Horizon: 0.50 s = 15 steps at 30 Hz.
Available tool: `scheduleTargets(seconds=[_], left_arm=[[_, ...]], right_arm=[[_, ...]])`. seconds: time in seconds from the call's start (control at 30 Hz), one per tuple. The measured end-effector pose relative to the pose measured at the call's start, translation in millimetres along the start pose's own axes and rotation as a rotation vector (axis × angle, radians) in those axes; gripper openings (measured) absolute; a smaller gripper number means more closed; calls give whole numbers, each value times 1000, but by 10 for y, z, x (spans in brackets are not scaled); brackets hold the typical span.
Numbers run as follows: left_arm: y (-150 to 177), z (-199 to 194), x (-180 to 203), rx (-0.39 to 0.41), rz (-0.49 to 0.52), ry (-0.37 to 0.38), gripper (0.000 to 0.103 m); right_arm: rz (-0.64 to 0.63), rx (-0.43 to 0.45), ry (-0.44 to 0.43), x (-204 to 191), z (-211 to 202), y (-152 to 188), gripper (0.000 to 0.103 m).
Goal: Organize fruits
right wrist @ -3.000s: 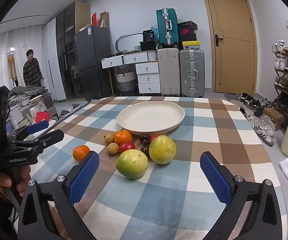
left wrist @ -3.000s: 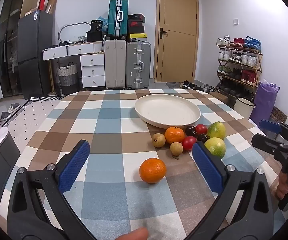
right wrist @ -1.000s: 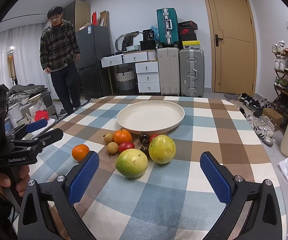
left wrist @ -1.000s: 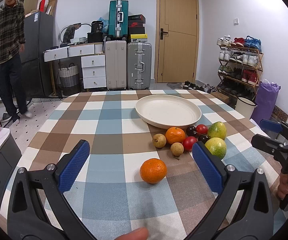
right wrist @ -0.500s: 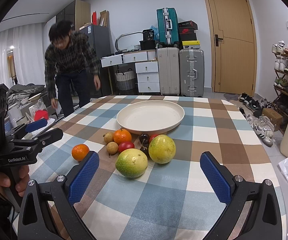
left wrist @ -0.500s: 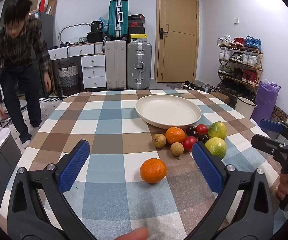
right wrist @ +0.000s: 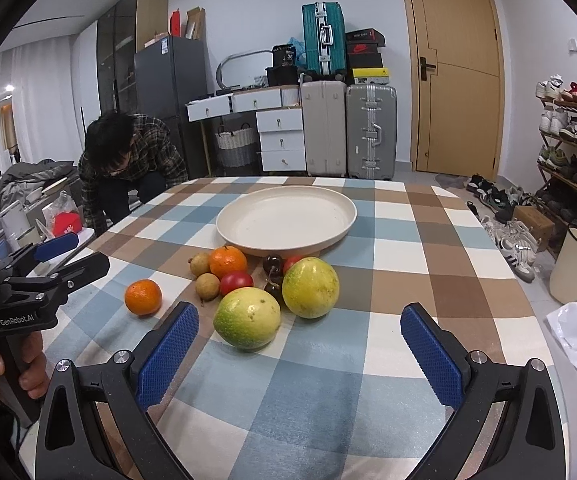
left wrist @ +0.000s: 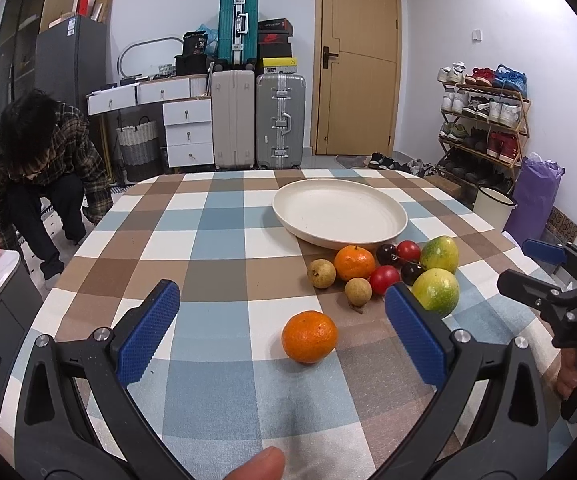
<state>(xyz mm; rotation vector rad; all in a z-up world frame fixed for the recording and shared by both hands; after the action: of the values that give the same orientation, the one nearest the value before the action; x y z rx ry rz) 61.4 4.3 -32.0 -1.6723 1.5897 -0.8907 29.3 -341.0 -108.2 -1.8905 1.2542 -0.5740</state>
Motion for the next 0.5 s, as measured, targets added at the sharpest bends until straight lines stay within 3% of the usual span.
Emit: scheduleTargets(seconds=[0.2,0.5], left_arm=[[16,90,-44,-49,-18,-1,102],[146,302,-82,-184,-7,-16,102]], right_arm=[[-14,-45,24,2,111,16,103],[-16,-171,17,-81,367,79,103]])
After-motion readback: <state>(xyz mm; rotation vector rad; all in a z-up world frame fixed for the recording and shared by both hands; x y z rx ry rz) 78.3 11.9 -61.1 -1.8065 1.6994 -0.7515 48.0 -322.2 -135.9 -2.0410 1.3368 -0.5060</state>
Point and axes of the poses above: each gripper's, at about its wrist camera, not at the fingertips, and z roughly the way its jaws point, x to its right, y to its underside, the point moved 6 cm from there along z, roughly the way its jaws point, and after that the axes turned 5 degrees about -x, right-handed, at the moved point
